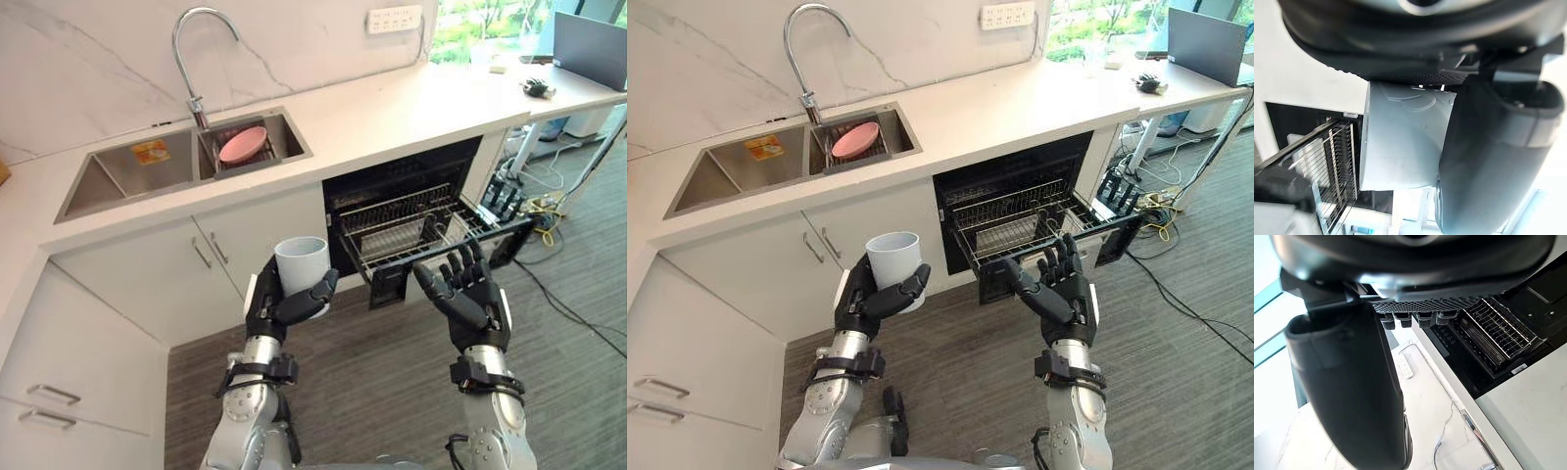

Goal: Walk over to the sink, pick up the cup, carry it to the dishwasher, place the cup inside the dishwasher, then close the dishwasher door

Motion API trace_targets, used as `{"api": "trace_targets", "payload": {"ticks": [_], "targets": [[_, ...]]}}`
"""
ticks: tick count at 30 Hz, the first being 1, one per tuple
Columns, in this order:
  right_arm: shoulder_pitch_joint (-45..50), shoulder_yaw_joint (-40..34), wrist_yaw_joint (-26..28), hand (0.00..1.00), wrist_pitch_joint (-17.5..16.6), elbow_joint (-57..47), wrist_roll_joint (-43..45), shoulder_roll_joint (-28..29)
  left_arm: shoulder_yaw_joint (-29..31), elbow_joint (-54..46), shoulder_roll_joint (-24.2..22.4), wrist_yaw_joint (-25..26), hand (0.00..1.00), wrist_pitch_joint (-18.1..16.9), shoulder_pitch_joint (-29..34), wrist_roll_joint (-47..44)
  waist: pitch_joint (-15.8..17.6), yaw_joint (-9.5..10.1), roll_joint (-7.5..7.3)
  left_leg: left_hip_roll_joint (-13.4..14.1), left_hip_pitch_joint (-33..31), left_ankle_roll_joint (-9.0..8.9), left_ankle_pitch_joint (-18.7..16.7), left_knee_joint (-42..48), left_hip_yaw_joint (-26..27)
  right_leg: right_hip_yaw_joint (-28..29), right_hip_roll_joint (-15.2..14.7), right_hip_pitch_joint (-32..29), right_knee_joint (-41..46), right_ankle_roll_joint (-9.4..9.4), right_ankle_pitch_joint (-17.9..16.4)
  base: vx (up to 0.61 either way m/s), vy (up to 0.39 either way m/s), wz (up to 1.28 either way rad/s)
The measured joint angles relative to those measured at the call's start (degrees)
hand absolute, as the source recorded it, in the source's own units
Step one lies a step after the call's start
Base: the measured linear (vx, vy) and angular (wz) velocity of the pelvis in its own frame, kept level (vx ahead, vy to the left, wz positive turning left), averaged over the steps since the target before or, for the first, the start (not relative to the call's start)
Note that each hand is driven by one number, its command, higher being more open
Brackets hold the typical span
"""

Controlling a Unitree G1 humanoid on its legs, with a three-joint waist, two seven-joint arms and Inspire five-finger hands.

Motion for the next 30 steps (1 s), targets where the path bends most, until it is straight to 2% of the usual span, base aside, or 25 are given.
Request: {"api": "trace_targets", "payload": {"ticks": [1,2,3,5,6,7,8,9,10,11,12,13,14,15,17,18,19,20,21,22,23,24,27,29,30], "targets": [[-0.22,-0.01,0.18,1.0,-0.01,0.12,0.01,-0.18,0.53,0.03,0.01,0.2,0.0,-0.15,-0.16,0.0,-0.13,-0.03,0.17,-0.42,0.59,2.24,3.67,-0.97,-0.22,0.42,-0.18,0.13,0.78,-0.06,-1.11,0.39,0.275,-0.44],[-0.14,-0.03,0.29,1.0,-0.01,0.12,0.02,-0.21,1.2,0.01,0.31,1.02,0.0,-0.24,-0.33,0.02,-0.25,-0.68,-0.14,-0.97,1.13,3.2,7.02,-0.73,0.77,0.63,-1.39,0.5,1.65,1.72,-3.16,0.34,0.261,-0.11],[-0.15,-0.04,0.31,1.0,-0.01,0.21,0.07,0.01,1.87,0.01,0.38,1.77,0.0,-0.25,-0.38,0.02,-0.49,-1.06,-1.51,-3.09,1.26,4.84,6.44,-0.11,1.69,0.43,-3.81,0.79,1.96,2.62,-4.8,0.33,0.242,0.01],[-1.05,-0.19,0.29,1.0,-0.01,0.78,0.1,-0.05,2.47,-0.26,0.16,3.0,0.0,-0.23,-0.52,0.01,-0.85,-0.77,-2.38,-5.67,0.71,6.49,3.89,2.09,2.4,-1.83,-6.94,1.46,1.22,3.67,-5.03,0.37,0.229,0.06],[-2.0,-0.18,0.24,1.0,0.01,1.62,0.11,-0.04,3.0,-0.36,-0.38,3.54,0.0,-0.23,-0.53,0.01,-0.97,-0.51,-2.58,-6.37,0.6,6.59,2.44,3.57,3.08,-3.91,-8.32,1.81,1.71,4.6,-4.94,0.4,0.22,0.03],[-2.69,0.0,-0.08,1.0,0.01,2.74,0.1,0.25,3.26,-0.4,-0.78,3.72,0.0,-0.24,-0.94,0.07,-1.28,0.16,-2.63,-7.41,0.99,7.13,-0.3,5.4,3.24,-7.31,-10.44,1.09,6.08,6.18,-5.0,0.25,0.137,0.03],[-2.67,0.02,-0.18,1.0,0.01,2.89,0.1,0.34,3.21,-0.42,-0.78,3.68,0.0,-0.24,-1.05,0.09,-1.34,0.31,-2.68,-7.59,1.16,7.22,-0.76,5.6,3.2,-8.01,-10.92,0.72,7.71,6.55,-5.1,0.3,0.183,0.14],[-2.71,0.2,-0.63,1.0,0.01,3.32,0.01,0.86,3.07,-0.69,-0.63,3.6,0.0,-0.24,-1.56,0.15,-1.53,0.7,-3.3,-8.86,2.46,7.72,-2.25,5.66,3.05,-10.68,-14.04,-2.72,17.81,8.19,-5.23,0.29,0.184,0.18],[-2.93,0.68,-1.21,1.0,0.02,3.52,-0.04,1.71,3.13,-1.38,-0.2,3.67,0.0,-0.21,-1.66,0.2,-1.7,0.74,-4.69,-10.77,4.29,8.34,-3.1,4.48,2.99,-12.25,-18.75,-7.53,30.96,10.37,-3.11,0.34,0.195,0.23],[-3.25,1.05,-1.68,1.0,0.04,3.93,-0.05,2.57,3.1,-1.71,0.21,3.74,0.0,-0.22,-1.69,0.26,-1.61,0.57,-5.67,-12.15,6.24,8.73,-3.62,3.53,2.76,-12.59,-22.48,-11.35,40.33,9.91,-0.94,0.28,0.136,0.2],[-3.33,1.15,-1.88,1.0,0.1,4.33,-0.13,3.18,3.12,-1.74,0.54,4.15,0.0,-0.15,-1.58,0.28,-1.53,0.51,-5.76,-12.51,8.06,8.93,-4.71,3.44,2.26,-13.28,-24.86,-13.84,46.17,8.39,-1.77,0.28,0.097,0.19],[-3.29,1.26,-1.9,1.0,0.13,5.11,-0.14,3.91,3.14,-1.96,0.59,5.07,0.0,-0.18,-1.23,0.3,-1.49,0.38,-5.49,-12.08,10.5,8.76,-5.79,3.21,1.47,-14.76,-26.39,-15.79,47.82,6.05,-3.18,0.23,0.062,0.13],[-3.29,1.42,-1.9,1.0,0.14,5.23,-0.14,4.26,3.23,-2.26,0.59,5.38,0.0,-0.25,-1.2,0.28,-1.4,0.44,-5.49,-11.7,11.48,8.48,-6.24,2.95,1.29,-15.33,-26.66,-16.84,46.84,5.05,-3.79,0.31,0.046,0.07],[-3.43,1.88,-1.59,1.0,0.13,5.16,-0.37,4.74,3.92,-2.64,0.7,5.85,0.0,-0.96,-1.22,0.27,-1.35,0.53,-5.4,-10.61,12.82,8.4,-7.46,2.59,1.07,-16.23,-26.35,-19.38,42.18,4.4,-4.19,0.2,0.016,-0.03],[-3.57,2.68,-1.16,1.0,0.13,4.73,-1.83,4.81,5.21,-2.82,1.37,5.62,0.0,-2.39,-1.3,0.27,-1.24,0.62,-5.37,-9.03,14.01,7.33,-8.51,2.16,0.95,-17.46,-25.3,-23.48,32.52,4.48,-3.75,0.23,-0.051,-0.08],[-3.51,2.6,-1.04,1.0,0.14,4.36,-2.13,4.8,5.77,-2.81,2.09,5.35,0.0,-2.8,-1.29,0.27,-1.1,0.57,-5.39,-8.27,14.8,6.6,-9.15,2.1,0.79,-17.28,-24.54,-25.56,26.11,4.9,-2.01,0.26,-0.095,-0.01],[-3.46,2.48,-1.1,1.0,0.14,3.96,-2.13,4.77,6.19,-2.76,2.44,5.0,0.0,-3.06,-1.28,0.27,-0.87,0.54,-5.48,-8.12,15.18,6.13,-9.53,2.12,0.68,-17.2,-24.36,-26.21,23.41,4.93,-0.61,0.23,-0.117,0.1],[-3.24,2.12,-1.15,1.0,0.14,2.9,-2.13,4.71,6.87,-2.61,2.85,4.5,0.0,-3.58,-1.2,0.27,-0.63,0.23,-5.97,-8.3,16.29,5.09,-10.5,2.37,0.31,-17.4,-24.55,-27.11,19.77,4.33,3.53,0.28,-0.164,0.17],[-2.93,1.97,-1.17,1.0,0.13,1.79,-2.13,4.78,7.63,-2.63,2.94,4.26,0.0,-4.26,-1.17,0.27,-0.46,-0.18,-7.23,-9.08,17.41,3.78,-11.63,3.03,-0.33,-17.47,-24.91,-26.91,17.84,3.55,11.37,0.3,-0.192,0.2],[-2.56,2.05,-1.14,1.0,0.13,1.14,-2.12,4.88,7.9,-2.55,3.08,4.03,0.0,-4.82,-1.2,0.28,-0.64,-0.26,-8.11,-9.62,17.75,2.98,-12.14,3.5,-0.69,-17.69,-25.1,-26.61,17.12,2.57,13.73,0.37,-0.253,0.11],[-2.72,1.79,-1.0,1.0,0.12,0.81,-2.14,4.03,8.19,-2.41,1.37,3.86,0.0,-5.04,-1.09,0.3,-0.87,-0.14,-6.77,-8.19,17.68,1.77,-13.38,4.42,-0.83,-18.81,-23.88,-24.54,14.93,1.94,10.75,0.36,-0.254,0.1],[-2.81,1.16,-1.02,1.0,0.12,0.75,-2.14,3.3,7.56,-2.56,-0.05,3.63,0.0,-5.25,-1.28,0.71,-1.03,-0.21,-4.97,-6.49,17.18,1.39,-13.56,4.49,-1.22,-20.26,-21.88,-23.62,12.82,1.84,10.79,0.35,-0.228,0.08],[-2.92,0.16,-1.24,1.0,0.16,0.57,-2.12,3.2,5.29,-2.53,0.09,2.31,0.0,-5.26,-2.14,3.6,-0.78,-0.24,-4.01,-3.81,18.02,-0.18,-14.33,4.32,-1.06,-21.36,-18.5,-21.95,11.02,0.74,9.89,0.25,-0.114,-0.04],[-2.9,0.36,-1.14,1.0,0.19,-1.26,-2.09,3.24,4.7,-2.46,0.7,2.0,0.0,-5.29,-2.52,4.62,-0.38,-0.62,-3.51,-1.68,18.1,-0.98,-16.87,6.63,-0.1,-21.05,-16.71,-21.61,11.88,0.56,7.81,0.12,-0.094,-0.24],[-2.82,0.42,-0.86,1.0,0.22,-2.57,-2.1,3.21,4.6,-2.41,0.84,1.93,0.0,-5.28,-2.52,4.64,0.03,-0.88,-2.66,-0.44,18.29,-0.8,-18.77,8.6,0.16,-20.91,-15.84,-21.03,12.41,0.36,6.42,0.11,-0.066,-0.23]]}}
